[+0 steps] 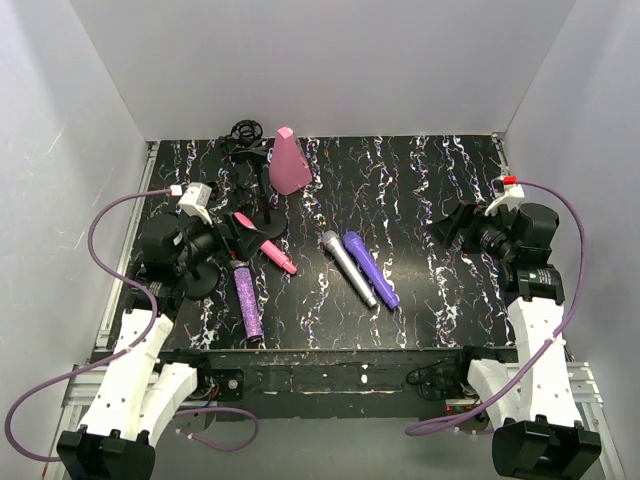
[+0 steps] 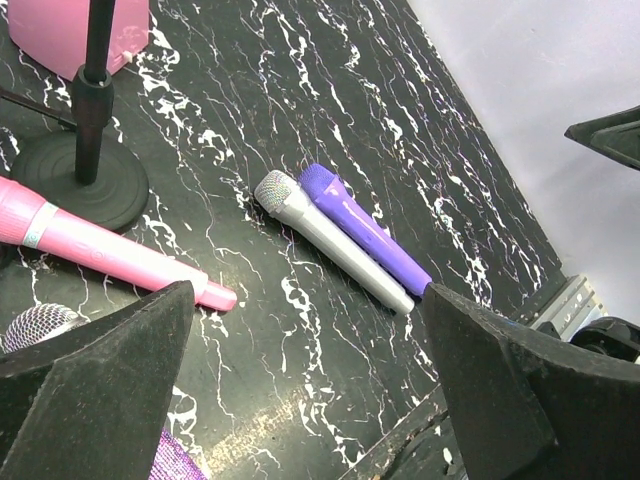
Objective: Attach the microphones to the stand
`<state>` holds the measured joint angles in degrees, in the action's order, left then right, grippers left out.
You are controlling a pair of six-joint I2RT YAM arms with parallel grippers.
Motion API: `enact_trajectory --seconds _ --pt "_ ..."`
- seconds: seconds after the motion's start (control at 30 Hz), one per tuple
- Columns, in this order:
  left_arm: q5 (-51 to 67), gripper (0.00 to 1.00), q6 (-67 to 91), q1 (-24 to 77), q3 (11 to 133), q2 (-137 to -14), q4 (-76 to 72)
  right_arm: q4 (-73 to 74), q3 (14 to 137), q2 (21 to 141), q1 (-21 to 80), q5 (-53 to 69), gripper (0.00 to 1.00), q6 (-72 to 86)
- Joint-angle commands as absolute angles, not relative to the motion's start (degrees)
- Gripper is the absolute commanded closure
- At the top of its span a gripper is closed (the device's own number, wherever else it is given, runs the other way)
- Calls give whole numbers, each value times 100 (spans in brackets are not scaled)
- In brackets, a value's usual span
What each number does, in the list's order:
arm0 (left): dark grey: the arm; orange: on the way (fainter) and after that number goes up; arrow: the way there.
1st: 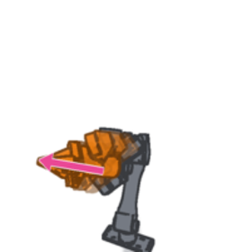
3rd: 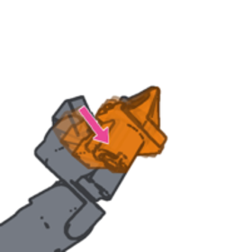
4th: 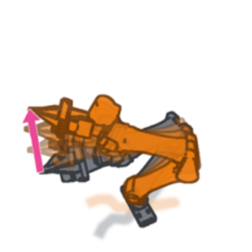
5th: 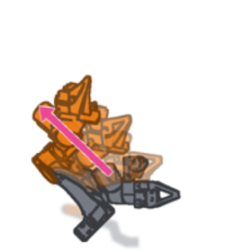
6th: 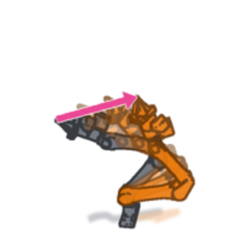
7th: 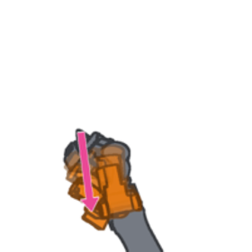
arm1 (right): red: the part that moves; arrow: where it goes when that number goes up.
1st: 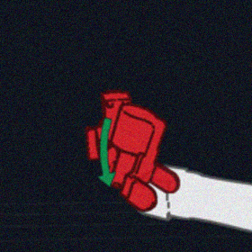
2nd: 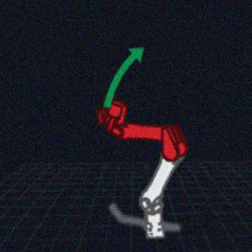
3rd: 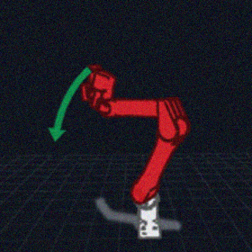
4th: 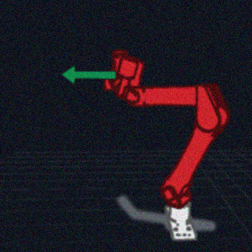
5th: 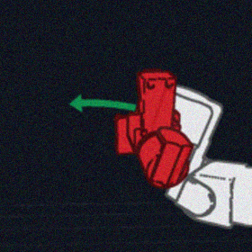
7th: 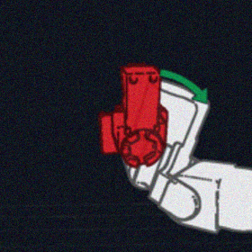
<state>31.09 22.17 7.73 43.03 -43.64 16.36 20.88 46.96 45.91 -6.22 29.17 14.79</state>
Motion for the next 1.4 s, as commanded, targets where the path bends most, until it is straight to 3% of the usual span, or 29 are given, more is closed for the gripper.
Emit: enact_trajectory --seconds 0.0,0.23,0.6,1.37 --pt "3234 2 2250 835 4570 -4473 1652 1872 4799 4632 -598 3181 2 1293" --pt "2919 2 2180 1124 4597 -4684 1705 1907 4781 4667 -580 3979 2 608" --pt "793 2 1635 2873 4966 -5458 2206 2337 4403 4939 -554 5703 2 -1396" --pt "88 2 1652 3032 3762 -5563 150 3041 4324 4948 -571 6091 2 -2514"
